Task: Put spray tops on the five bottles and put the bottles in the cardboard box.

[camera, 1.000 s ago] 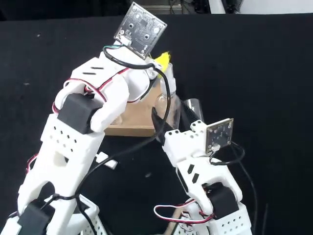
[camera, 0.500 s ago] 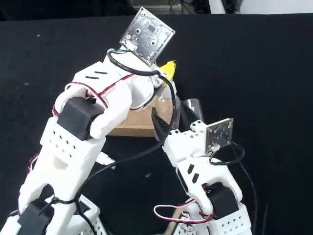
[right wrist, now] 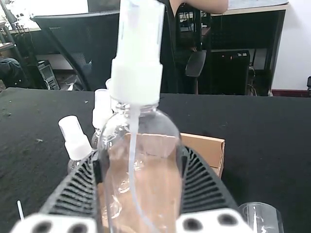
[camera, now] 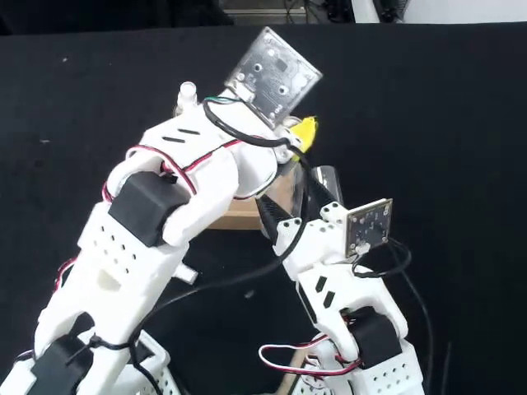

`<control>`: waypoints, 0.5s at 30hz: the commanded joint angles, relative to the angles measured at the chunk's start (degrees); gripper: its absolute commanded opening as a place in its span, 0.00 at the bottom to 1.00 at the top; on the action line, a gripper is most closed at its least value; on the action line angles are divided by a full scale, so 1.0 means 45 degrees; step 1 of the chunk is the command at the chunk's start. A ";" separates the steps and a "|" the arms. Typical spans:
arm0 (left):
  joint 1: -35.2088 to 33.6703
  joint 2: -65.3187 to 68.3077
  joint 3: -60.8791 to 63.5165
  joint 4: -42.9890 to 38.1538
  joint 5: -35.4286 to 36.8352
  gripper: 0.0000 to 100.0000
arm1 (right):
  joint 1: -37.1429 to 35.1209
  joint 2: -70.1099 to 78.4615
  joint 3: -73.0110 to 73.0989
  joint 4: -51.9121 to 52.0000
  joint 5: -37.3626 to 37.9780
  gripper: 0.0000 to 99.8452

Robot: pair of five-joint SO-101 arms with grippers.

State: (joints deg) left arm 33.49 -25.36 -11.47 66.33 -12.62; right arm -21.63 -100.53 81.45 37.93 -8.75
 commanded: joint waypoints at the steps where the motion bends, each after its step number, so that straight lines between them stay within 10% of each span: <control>1: 0.0088 -0.0176 -0.0615 0.0039 -0.0059 0.03 | -0.0039 -0.0205 -0.0147 -0.0410 0.0039 0.01; 15: -0.0225 -0.1348 -0.0498 0.0078 -0.0059 0.03 | -0.0020 -0.0166 0.0049 -0.0723 0.0039 0.01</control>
State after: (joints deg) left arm 33.41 -25.98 -11.47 66.33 -12.53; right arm -21.63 -100.53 81.45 37.93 -8.75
